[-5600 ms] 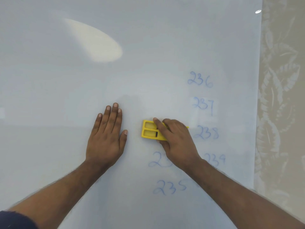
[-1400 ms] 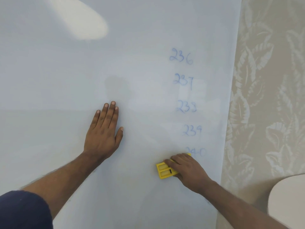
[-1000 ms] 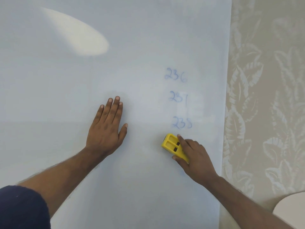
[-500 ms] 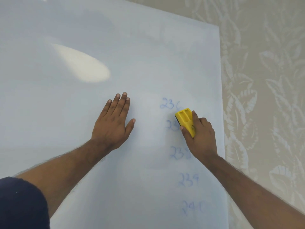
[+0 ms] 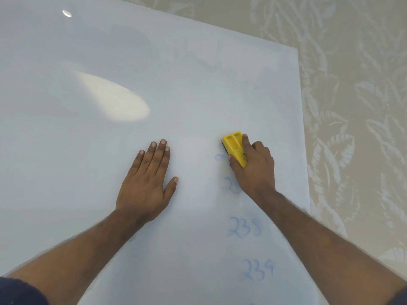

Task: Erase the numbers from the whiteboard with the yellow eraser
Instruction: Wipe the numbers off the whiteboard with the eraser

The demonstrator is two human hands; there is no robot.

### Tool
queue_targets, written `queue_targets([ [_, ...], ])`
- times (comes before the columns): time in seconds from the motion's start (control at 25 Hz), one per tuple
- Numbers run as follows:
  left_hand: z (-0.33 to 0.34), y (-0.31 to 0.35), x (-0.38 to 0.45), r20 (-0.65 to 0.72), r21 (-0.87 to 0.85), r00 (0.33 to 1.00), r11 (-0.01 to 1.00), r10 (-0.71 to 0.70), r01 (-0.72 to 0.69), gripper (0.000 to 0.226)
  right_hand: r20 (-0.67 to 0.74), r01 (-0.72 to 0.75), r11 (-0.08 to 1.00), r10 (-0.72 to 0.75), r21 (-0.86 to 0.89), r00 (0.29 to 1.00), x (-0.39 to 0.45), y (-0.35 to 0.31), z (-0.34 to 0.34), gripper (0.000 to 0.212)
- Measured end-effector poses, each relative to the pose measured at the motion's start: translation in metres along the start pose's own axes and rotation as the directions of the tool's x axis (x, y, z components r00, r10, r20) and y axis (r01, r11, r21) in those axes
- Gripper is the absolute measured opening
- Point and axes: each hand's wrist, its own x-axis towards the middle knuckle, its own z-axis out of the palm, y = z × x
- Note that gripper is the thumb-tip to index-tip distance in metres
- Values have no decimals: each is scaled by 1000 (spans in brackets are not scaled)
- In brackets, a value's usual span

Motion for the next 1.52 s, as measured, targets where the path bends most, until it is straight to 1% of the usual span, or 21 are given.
queue_targets([
  [0.12,0,-1,-2,1,0,1000,1000,2,-2,71,28,70,997,-70,21,997,-33,-2,7,68],
  [0.24,-1,0,-3,7,13,1000,1000,-1,1,70,51,180,983,-178,-21,983,-71,23,2,64],
  [0.32,0,1,-5,7,14,1000,1000,-13,13,70,48,204,977,-201,-68,978,-77,42,-3,64],
  [0.44,2,5,-7,3,16,999,999,-38,38,69,10,133,988,-133,-74,991,-55,43,-5,67],
  [0.56,3,7,-8,7,14,999,999,-50,50,69,-13,15,1000,-15,4,1000,-19,12,6,69],
  [0.6,3,8,-9,8,11,999,998,-54,54,69,-21,1,1000,0,31,1000,-12,-1,12,69],
  [0.68,3,8,-11,1,4,999,999,-54,54,69,-49,65,997,-63,51,997,-14,-20,22,67],
  [0.76,3,7,-15,-1,-6,999,999,-44,44,69,-41,206,978,-205,25,978,-38,-25,29,65],
  [0.84,2,7,-21,3,-9,1000,1000,-29,29,69,-20,340,941,-340,-10,940,-60,-9,25,63],
  [0.88,1,7,-23,5,-7,1000,1000,-24,24,69,-14,373,927,-374,-31,927,-65,3,22,63],
  [0.92,1,7,-26,8,-5,1000,1000,-21,21,69,-23,377,925,-378,-57,925,-65,15,18,63],
  [0.96,0,8,-28,11,-4,1000,1000,-25,25,68,-43,348,934,-352,-80,935,-63,25,15,63],
  [1.04,0,10,-32,18,1,999,999,-42,42,68,-92,221,972,-227,-79,969,-51,36,13,65],
  [1.16,0,13,-33,26,11,998,998,-56,56,68,-134,22,1000,-21,9,991,-23,25,17,67],
  [1.2,1,13,-33,28,11,998,998,-57,56,68,-142,-4,999,10,40,990,-15,16,20,67],
  [1.24,1,12,-33,28,11,998,998,-56,56,68,-144,5,998,3,55,990,-11,7,23,67],
  [1.4,2,12,-34,18,-7,999,999,-44,44,68,-111,219,976,-217,10,970,-37,-12,32,63],
  [1.48,1,12,-36,21,-12,999,999,-40,40,68,-80,302,953,-301,2,950,-60,-3,30,62],
  [1.52,1,12,-38,24,-14,999,999,-38,39,68,-66,318,948,-318,-10,946,-68,7,27,63],
])
